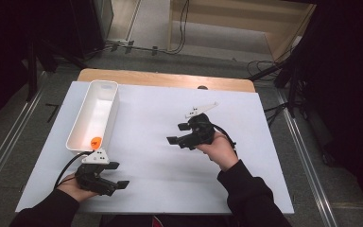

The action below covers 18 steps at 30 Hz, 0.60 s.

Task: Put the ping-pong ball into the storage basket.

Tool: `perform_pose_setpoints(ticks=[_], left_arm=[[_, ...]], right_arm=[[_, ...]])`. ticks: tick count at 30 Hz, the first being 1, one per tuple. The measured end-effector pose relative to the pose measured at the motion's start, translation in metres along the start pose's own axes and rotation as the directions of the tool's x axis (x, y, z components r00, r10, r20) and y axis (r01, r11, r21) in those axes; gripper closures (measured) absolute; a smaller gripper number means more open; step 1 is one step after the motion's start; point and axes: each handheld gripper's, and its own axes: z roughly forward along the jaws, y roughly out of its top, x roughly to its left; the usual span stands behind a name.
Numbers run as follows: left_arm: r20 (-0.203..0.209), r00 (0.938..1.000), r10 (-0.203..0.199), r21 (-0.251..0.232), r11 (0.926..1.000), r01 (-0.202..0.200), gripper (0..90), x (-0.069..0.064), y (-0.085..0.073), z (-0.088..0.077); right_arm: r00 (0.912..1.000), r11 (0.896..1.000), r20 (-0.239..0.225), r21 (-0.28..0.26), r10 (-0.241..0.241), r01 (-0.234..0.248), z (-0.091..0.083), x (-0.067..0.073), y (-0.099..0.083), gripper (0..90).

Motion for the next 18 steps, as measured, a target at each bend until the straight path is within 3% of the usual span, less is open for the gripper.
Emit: perform_pose_setpoints(ticks=[18], left_arm=[[0.002, 1.0, 0.001, -0.003, 1.0, -0.001, 19.8, 0.0, 0.0, 0.001]], right_arm=[[0.9995, 1.0, 0.032, 0.015, -0.002, 0.001, -0.022, 0.002, -0.029, 24.8]])
